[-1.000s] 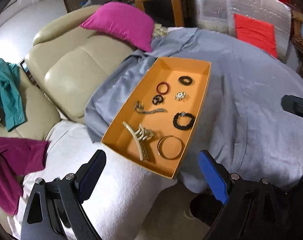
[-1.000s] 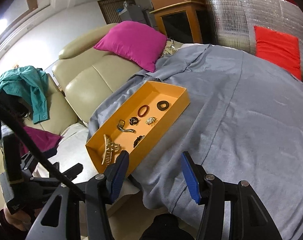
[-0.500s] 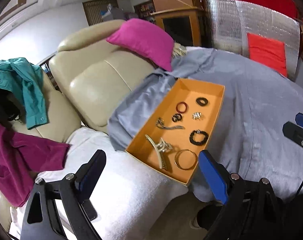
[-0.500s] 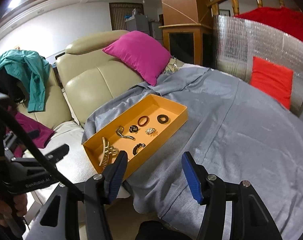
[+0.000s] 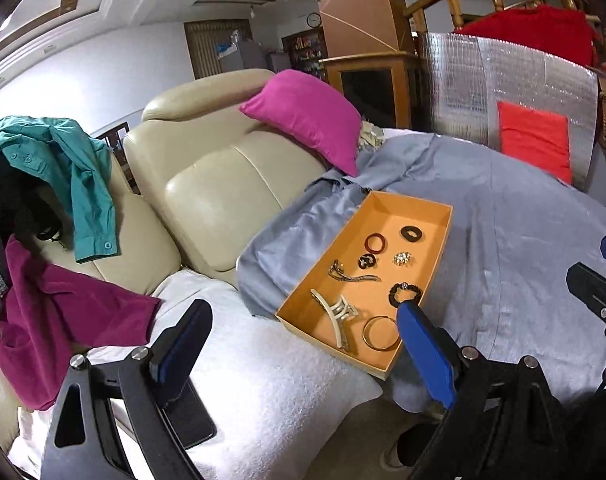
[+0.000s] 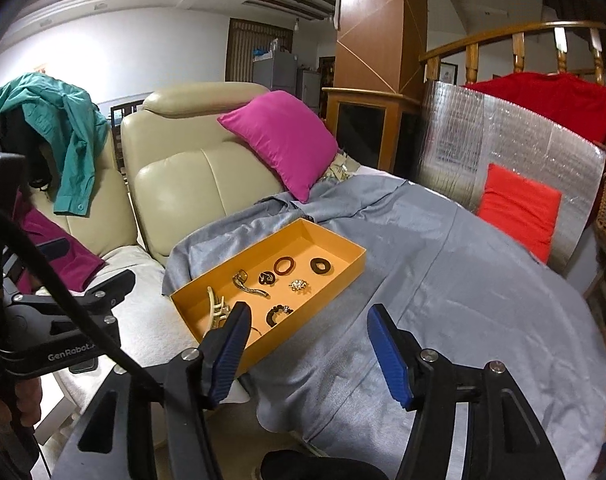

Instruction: Organize jewelry

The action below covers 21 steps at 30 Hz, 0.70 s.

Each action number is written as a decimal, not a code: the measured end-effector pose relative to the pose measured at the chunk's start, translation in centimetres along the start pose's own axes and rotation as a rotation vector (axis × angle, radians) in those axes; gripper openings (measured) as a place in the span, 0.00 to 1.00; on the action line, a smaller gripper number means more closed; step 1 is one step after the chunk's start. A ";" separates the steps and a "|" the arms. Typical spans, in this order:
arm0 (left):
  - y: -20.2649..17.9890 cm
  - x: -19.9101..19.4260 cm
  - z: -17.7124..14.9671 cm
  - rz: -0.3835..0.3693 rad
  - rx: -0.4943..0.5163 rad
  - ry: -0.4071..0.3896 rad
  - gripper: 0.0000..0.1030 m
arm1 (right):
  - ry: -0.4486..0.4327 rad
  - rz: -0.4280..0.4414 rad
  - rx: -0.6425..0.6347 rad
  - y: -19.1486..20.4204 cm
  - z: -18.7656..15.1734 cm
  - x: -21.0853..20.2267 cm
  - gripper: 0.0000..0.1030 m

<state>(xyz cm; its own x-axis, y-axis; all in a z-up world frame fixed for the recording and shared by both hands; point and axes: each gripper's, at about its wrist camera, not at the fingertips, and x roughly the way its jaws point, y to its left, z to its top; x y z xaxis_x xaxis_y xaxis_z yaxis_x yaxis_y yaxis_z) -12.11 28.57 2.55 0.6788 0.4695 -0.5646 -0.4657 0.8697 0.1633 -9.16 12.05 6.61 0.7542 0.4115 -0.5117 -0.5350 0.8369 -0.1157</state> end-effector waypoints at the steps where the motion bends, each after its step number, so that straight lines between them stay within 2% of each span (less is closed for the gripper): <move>1: 0.2 -0.3 0.0 -0.001 -0.003 -0.006 0.91 | -0.003 -0.007 -0.005 0.3 0.0 -0.3 0.63; 12: 2.0 -3.5 -0.4 0.011 -0.032 -0.067 0.91 | -0.008 -0.048 -0.022 2.1 -0.2 -2.8 0.66; 21: 2.5 -4.6 -0.6 0.021 -0.042 -0.094 0.91 | -0.009 -0.054 -0.035 3.0 -0.3 -3.5 0.70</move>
<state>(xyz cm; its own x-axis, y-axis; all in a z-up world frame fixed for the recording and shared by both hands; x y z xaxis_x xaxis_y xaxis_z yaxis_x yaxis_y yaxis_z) -16.77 28.44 5.05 0.7181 0.5011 -0.4829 -0.5022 0.8535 0.1390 -13.57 13.01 7.77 0.7858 0.3697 -0.4959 -0.5063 0.8449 -0.1724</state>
